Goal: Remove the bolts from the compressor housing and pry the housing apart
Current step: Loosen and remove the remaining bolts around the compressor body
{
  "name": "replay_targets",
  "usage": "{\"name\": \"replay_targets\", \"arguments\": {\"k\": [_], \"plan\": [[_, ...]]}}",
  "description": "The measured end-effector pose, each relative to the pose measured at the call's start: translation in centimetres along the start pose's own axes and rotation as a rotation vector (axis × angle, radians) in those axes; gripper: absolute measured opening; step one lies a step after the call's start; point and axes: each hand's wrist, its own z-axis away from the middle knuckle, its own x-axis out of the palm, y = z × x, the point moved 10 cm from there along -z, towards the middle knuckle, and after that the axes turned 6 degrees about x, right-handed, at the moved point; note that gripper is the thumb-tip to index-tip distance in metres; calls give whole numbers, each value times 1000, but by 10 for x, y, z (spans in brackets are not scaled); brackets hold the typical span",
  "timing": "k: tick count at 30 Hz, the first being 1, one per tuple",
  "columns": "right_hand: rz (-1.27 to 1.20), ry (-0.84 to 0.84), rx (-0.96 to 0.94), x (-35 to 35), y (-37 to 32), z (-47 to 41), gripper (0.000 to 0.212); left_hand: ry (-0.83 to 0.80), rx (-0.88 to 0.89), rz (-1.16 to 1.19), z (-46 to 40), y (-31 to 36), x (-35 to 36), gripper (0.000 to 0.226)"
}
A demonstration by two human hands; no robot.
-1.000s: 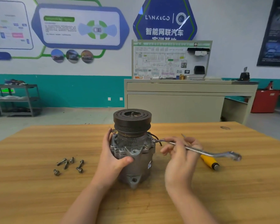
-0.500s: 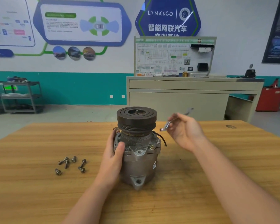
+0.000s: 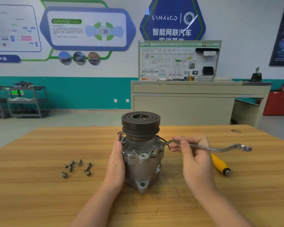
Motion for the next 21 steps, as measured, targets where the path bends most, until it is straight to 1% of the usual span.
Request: {"name": "replay_targets", "arguments": {"k": [2, 4, 7, 9, 11, 13, 15, 17, 19, 21], "plan": [[112, 24, -73, 7, -8, 8, 9, 3, 0, -26, 0, 0, 0, 67], [183, 102, -110, 14, -12, 16, 6, 10, -3, -41, 0, 1, 0, 68], [154, 259, -114, 20, -16, 28, 10, 8, 11, -43, 0, 3, -1, 71], [10, 361, -49, 14, -13, 29, 13, -1, 0, -55, 0, 3, -1, 72], [-253, 449, 111, 2, 8, 19, 18, -6, -17, -58, 1, 3, -1, 72], [-417, 476, 276, -8, 37, 0, 15, -5, -34, -60, 2, 2, -2, 73], [-487, 422, 430, -6, 66, -26, 10, -12, -47, -61, 2, 0, -2, 75], [-536, 319, 636, 12, 97, -50, 11, -26, -63, -61, 2, -4, -1, 76], [-588, 136, 849, 45, 120, -60, 17, -33, -74, -64, 0, -8, -1, 78], [-615, -111, 992, 77, 128, -59, 24, -41, -80, -55, -1, -11, -1, 85]]}}
